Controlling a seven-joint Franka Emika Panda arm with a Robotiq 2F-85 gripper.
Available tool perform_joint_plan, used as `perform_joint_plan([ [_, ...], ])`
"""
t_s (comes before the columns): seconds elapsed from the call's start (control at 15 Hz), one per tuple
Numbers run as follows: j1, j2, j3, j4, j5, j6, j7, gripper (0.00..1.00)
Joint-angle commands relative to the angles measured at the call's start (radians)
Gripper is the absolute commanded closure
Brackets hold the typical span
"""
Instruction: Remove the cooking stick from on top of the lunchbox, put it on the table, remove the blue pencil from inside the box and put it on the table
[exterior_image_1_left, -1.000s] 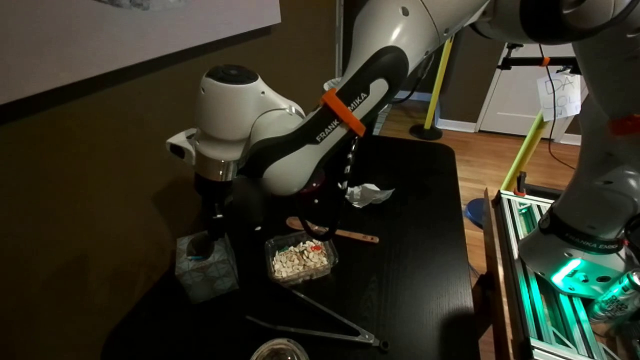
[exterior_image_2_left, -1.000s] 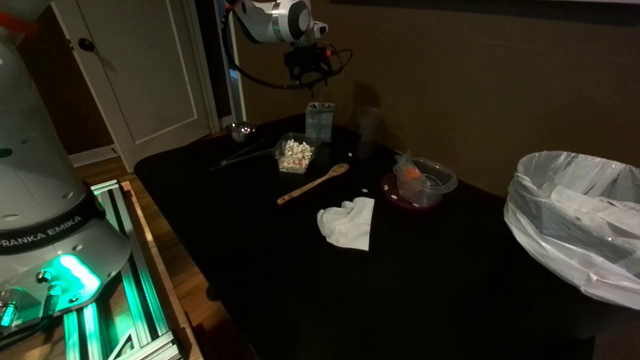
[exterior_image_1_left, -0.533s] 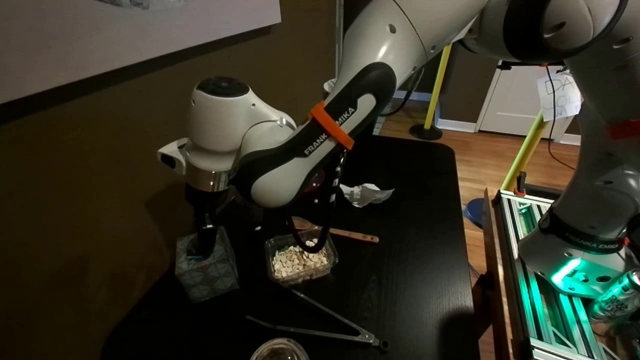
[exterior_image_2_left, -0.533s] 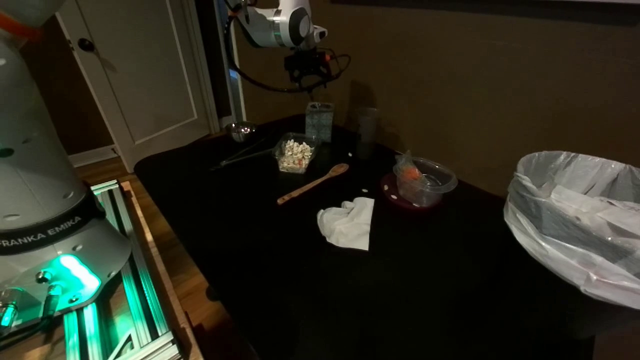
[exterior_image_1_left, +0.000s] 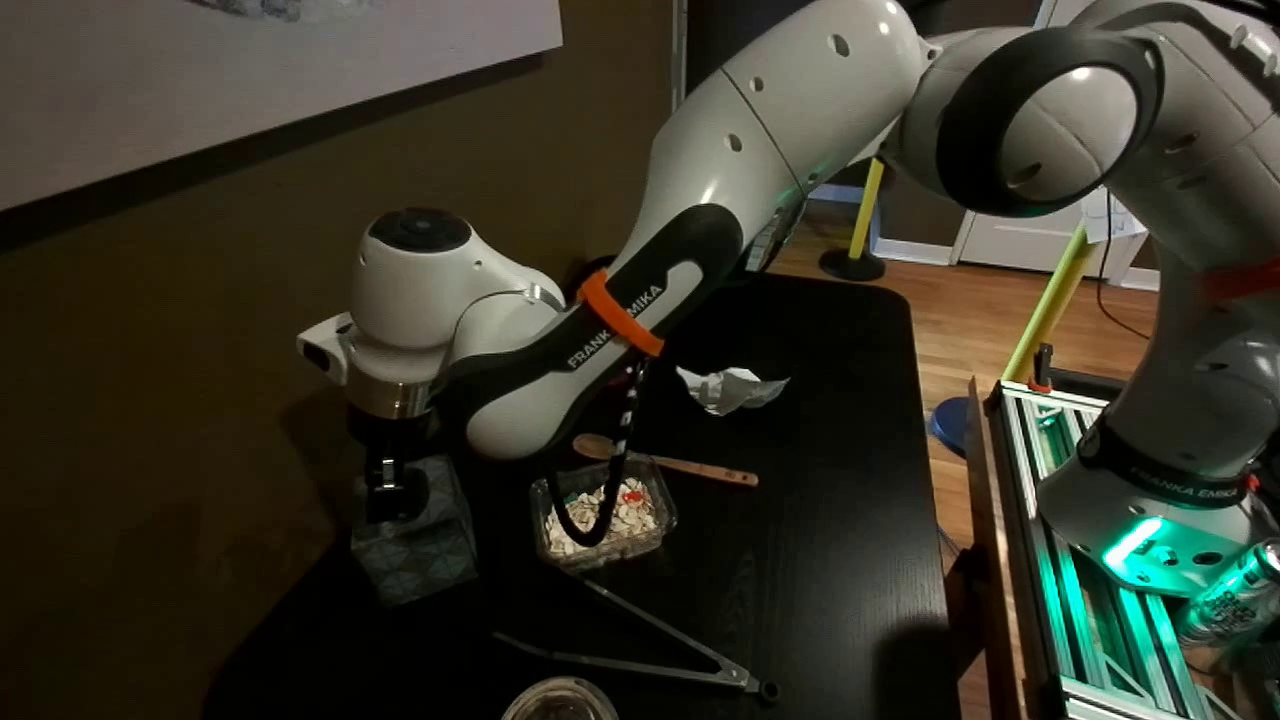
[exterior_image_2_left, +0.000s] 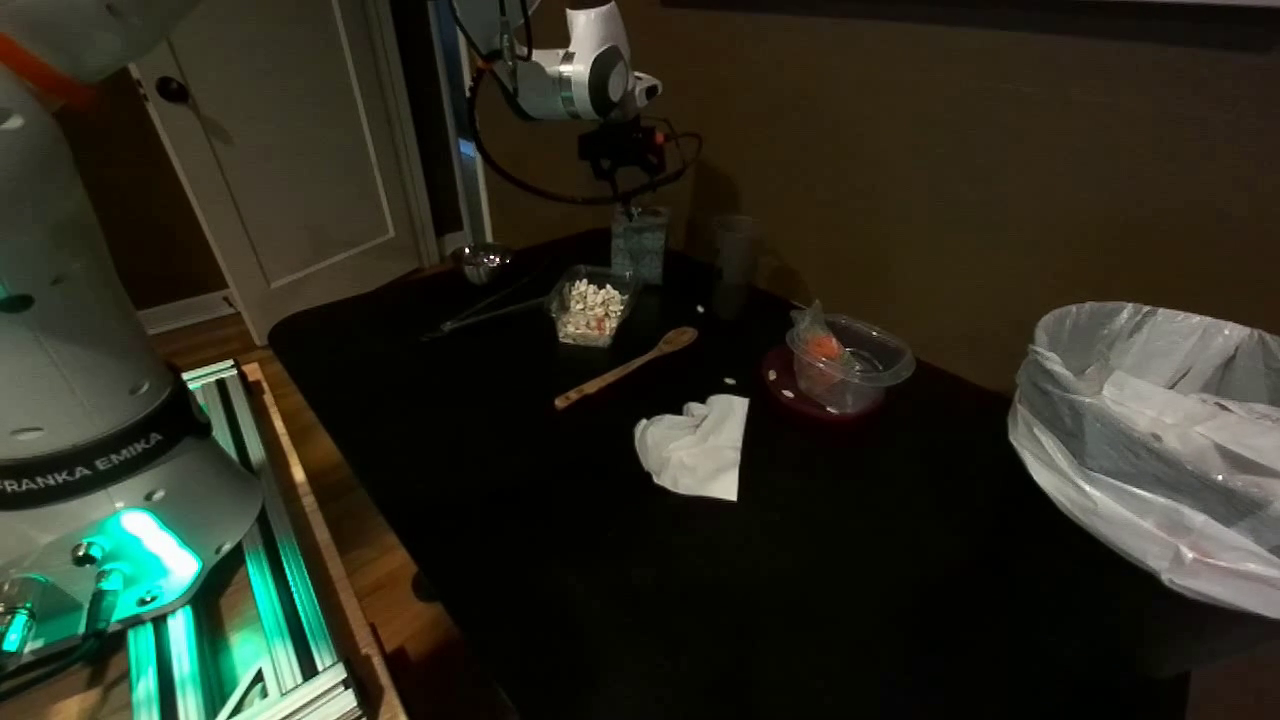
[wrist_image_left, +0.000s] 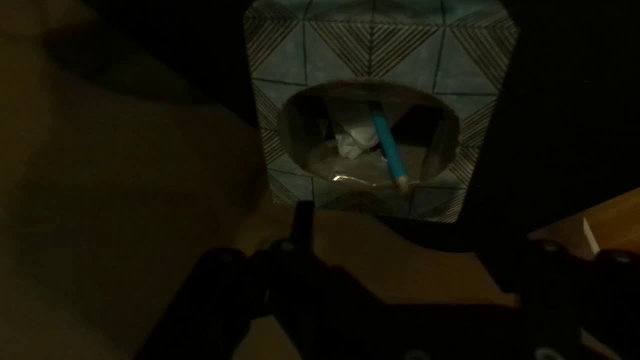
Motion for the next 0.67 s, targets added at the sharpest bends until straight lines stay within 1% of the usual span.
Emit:
perform_joint_plan([
  [0.0, 0.037, 0.099, -0.03, 0.138, 0.012, -0.049, 0.03, 0.44],
  [0.07, 0.042, 0.116, -0.033, 0.159, 0.013, -0.056, 0.033, 0.53],
  [0.2, 0.05, 0.142, -0.038, 0.196, 0.014, -0.065, 0.038, 0.55],
  [0.27, 0.053, 0.154, -0.04, 0.214, 0.015, -0.07, 0.041, 0.6],
  [0.33, 0.055, 0.164, -0.042, 0.23, 0.016, -0.079, 0.044, 0.56],
  [0.4, 0.058, 0.174, -0.045, 0.248, 0.016, -0.088, 0.048, 0.63],
  [0.47, 0.06, 0.183, -0.047, 0.264, 0.018, -0.099, 0.051, 0.73],
  [0.53, 0.062, 0.19, -0.049, 0.278, 0.019, -0.107, 0.055, 0.87],
  [0.6, 0.063, 0.197, -0.051, 0.293, 0.02, -0.117, 0.06, 0.97],
])
